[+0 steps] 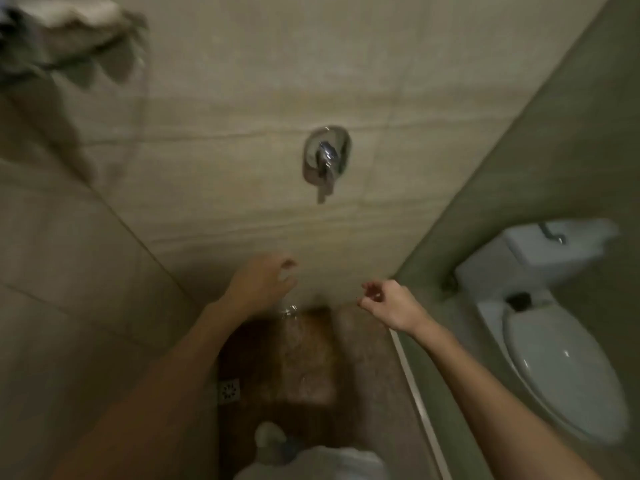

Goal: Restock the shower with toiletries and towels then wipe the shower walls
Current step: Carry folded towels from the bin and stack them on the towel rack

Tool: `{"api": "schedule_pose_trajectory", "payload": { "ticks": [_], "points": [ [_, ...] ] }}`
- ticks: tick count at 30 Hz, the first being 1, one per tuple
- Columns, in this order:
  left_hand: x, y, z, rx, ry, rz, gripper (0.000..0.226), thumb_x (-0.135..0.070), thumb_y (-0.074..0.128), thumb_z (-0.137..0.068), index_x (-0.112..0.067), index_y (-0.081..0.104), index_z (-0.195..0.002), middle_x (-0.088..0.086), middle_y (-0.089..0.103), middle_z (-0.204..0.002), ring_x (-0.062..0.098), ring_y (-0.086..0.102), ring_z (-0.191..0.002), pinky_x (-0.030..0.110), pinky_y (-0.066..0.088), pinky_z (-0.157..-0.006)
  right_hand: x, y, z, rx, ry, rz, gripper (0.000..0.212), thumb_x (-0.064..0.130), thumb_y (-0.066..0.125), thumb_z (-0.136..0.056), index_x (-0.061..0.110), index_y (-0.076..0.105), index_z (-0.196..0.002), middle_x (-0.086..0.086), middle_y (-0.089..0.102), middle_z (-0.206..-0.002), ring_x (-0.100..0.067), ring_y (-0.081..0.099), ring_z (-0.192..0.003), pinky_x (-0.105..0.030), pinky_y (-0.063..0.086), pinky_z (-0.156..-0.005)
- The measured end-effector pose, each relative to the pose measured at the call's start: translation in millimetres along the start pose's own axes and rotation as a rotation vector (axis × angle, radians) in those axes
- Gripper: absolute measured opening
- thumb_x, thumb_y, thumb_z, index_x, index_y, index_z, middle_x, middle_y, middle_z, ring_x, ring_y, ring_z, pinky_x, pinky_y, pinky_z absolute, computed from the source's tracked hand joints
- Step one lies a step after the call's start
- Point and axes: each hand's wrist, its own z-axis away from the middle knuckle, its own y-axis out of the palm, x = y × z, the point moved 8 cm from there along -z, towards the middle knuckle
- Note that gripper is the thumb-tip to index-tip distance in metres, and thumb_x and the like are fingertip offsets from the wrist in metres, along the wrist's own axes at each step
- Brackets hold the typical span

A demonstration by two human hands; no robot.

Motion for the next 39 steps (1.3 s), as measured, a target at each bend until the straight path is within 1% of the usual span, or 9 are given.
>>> {"api": "schedule_pose_trajectory", "payload": {
  "ticks": [4, 11, 14, 17, 22, 27, 32, 36, 39],
  "points": [
    [13.6, 113.8, 45.7, 0.195, -0.093, 0.147, 0.027, -0.027, 0.068, -0.094, -0.018, 0.068, -0.119, -0.002, 0.071, -0.112, 0.016, 0.065, -0.105, 0.028, 0.049, -0.089, -131.7, 51.9, 55.7, 0.073, 0.264, -0.019, 0.024, 0.028, 0.063, -0.092, 0.007, 0.07, -0.101, -0.011, 0.072, -0.098, -0.029, 0.068, -0.096, -0.033, 0.05, -0.079],
    [31.8, 252.4, 130.0, 0.44, -0.365, 0.306, 0.014, -0.025, 0.065, -0.097, -0.022, 0.068, -0.111, 0.0, 0.071, -0.106, 0.01, 0.066, -0.087, 0.02, 0.05, -0.067, -317.5, 145.1, 204.8, 0.154, 0.651, -0.226, 0.01, 0.03, 0.067, -0.09, 0.02, 0.067, -0.091, -0.006, 0.073, -0.1, -0.025, 0.068, -0.1, -0.03, 0.05, -0.088],
    [36.3, 291.3, 153.7, 0.459, -0.45, 0.313, 0.017, -0.022, 0.064, -0.098, -0.014, 0.073, -0.111, 0.006, 0.072, -0.107, 0.018, 0.067, -0.091, 0.027, 0.052, -0.075, -366.1, 180.9, 277.7, 0.107, 0.787, -0.336, 0.016, 0.032, 0.068, -0.09, 0.02, 0.065, -0.1, -0.004, 0.07, -0.102, -0.022, 0.066, -0.098, -0.029, 0.051, -0.091],
    [43.8, 322.0, 180.4, 0.511, -0.583, 0.328, 0.018, -0.015, 0.062, -0.099, -0.003, 0.073, -0.105, 0.014, 0.071, -0.099, 0.024, 0.063, -0.087, 0.026, 0.049, -0.068, -391.6, 215.6, 349.2, 0.093, 0.909, -0.481, 0.02, 0.028, 0.066, -0.091, 0.014, 0.065, -0.106, -0.008, 0.069, -0.105, -0.026, 0.066, -0.1, -0.034, 0.052, -0.093],
    [47.0, 346.7, 195.1, 0.615, -0.677, 0.296, 0.022, -0.013, 0.053, -0.103, 0.004, 0.065, -0.113, 0.015, 0.067, -0.091, 0.02, 0.06, -0.074, 0.027, 0.052, -0.071, -409.7, 270.0, 453.3, 0.045, 1.109, -0.68, 0.029, 0.039, 0.062, -0.089, 0.019, 0.068, -0.108, -0.008, 0.07, -0.11, -0.027, 0.066, -0.103, -0.037, 0.052, -0.095],
    [3.4, 380.3, 161.1, 0.791, -0.512, 0.066, 0.022, -0.012, 0.055, -0.102, 0.005, 0.066, -0.111, 0.016, 0.069, -0.095, 0.022, 0.06, -0.079, 0.033, 0.049, -0.075, -391.9, 281.9, 511.7, -0.236, 1.227, -0.855, 0.019, 0.031, 0.063, -0.093, 0.02, 0.07, -0.107, -0.002, 0.069, -0.105, -0.022, 0.064, -0.102, -0.028, 0.048, -0.087],
    [-81.7, 435.4, 123.8, 0.987, -0.154, -0.23, 0.024, -0.012, 0.055, -0.102, -0.001, 0.071, -0.088, 0.02, 0.072, -0.086, 0.026, 0.062, -0.077, 0.035, 0.048, -0.073, -365.5, 315.5, 555.6, -0.528, 1.375, -1.043, 0.025, 0.034, 0.064, -0.087, 0.014, 0.071, -0.101, -0.007, 0.067, -0.091, -0.032, 0.067, -0.098, -0.043, 0.053, -0.09],
    [-161.4, 483.9, 116.6, 1.059, 0.12, -0.449, 0.024, -0.024, 0.059, -0.099, -0.011, 0.073, -0.084, 0.014, 0.074, -0.081, 0.03, 0.068, -0.078, 0.039, 0.054, -0.079, -336.0, 361.9, 574.6, -0.622, 1.48, -1.215, 0.025, 0.032, 0.061, -0.095, 0.019, 0.067, -0.116, 0.0, 0.068, -0.107, -0.023, 0.066, -0.105, -0.031, 0.05, -0.091],
    [-225.1, 518.9, 144.3, 1.086, 0.23, -0.463, 0.022, -0.028, 0.058, -0.099, -0.015, 0.071, -0.087, 0.012, 0.075, -0.085, 0.028, 0.069, -0.08, 0.035, 0.054, -0.076, -310.6, 400.5, 588.4, -0.656, 1.566, -1.312, 0.024, 0.032, 0.06, -0.096, 0.017, 0.067, -0.113, -0.003, 0.068, -0.102, -0.022, 0.065, -0.095, -0.029, 0.048, -0.083]
  ]
}}
